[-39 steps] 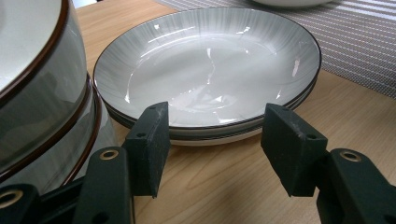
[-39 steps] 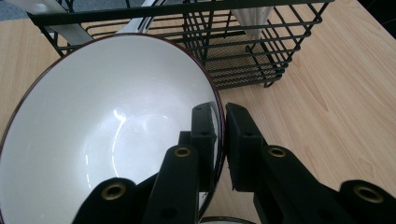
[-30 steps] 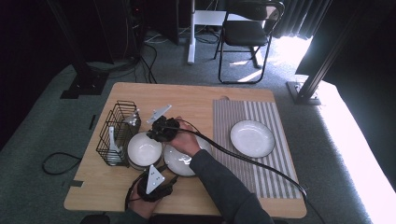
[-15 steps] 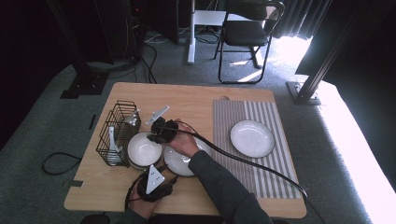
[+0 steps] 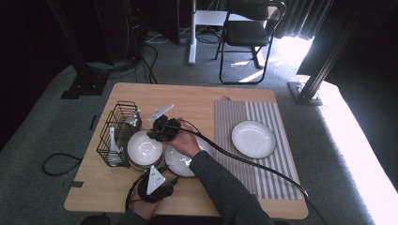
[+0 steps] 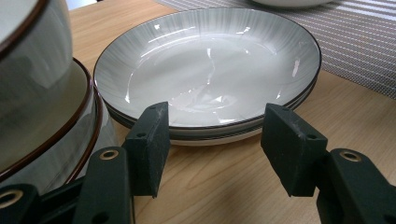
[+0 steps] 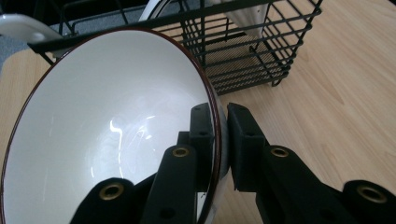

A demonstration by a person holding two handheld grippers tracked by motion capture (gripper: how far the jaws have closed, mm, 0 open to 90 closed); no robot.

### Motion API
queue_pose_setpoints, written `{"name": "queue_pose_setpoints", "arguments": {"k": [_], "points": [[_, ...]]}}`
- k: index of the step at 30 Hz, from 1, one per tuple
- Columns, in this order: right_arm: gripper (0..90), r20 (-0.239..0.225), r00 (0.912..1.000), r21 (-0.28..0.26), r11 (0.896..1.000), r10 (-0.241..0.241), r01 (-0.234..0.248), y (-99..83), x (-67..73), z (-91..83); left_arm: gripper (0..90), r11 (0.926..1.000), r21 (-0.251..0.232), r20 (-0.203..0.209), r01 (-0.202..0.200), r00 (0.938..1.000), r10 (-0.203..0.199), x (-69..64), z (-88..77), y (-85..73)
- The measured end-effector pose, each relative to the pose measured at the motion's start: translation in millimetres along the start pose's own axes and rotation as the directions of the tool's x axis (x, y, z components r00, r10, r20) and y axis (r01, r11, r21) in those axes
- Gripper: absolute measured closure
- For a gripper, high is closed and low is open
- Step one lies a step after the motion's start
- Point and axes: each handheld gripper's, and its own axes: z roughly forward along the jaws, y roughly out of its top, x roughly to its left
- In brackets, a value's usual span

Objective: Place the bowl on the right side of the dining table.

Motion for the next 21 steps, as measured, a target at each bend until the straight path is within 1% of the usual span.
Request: {"name": "queue_pose_setpoints", "arguments": {"k": [2,6,11,17,21], "points": [[81.2,-0.001,1.0,0.0,1.0,0.01,-0.01,0.5,-1.0,-1.2,43.2,1.0,-0.001,-0.001,0.0,1.0,0.0,0.0,0.0,0.0],[81.1,0.002,0.9999,-0.001,1.0,0.013,-0.013,0.8,-3.1,-3.4,43.2,1.0,-0.001,0.0,0.0,1.0,0.0,0.1,-0.1,-0.1],[81.1,0.001,0.9998,-0.015,1.0,0.021,-0.021,3.3,-6.8,-8.2,43.2,1.0,-0.001,0.0,0.0,1.0,0.0,0.1,-0.1,-0.1],[81.0,-0.01,0.9989,-0.027,0.999,0.045,-0.045,4.4,-14.0,-14.9,43.2,1.0,-0.002,0.0,0.002,1.0,-0.002,0.1,0.0,-0.1],[80.9,-0.005,0.9987,-0.038,0.998,0.051,-0.051,5.6,-16.6,-18.1,43.2,1.0,-0.004,0.001,0.004,1.0,-0.004,0.1,-0.1,-0.2]]}}
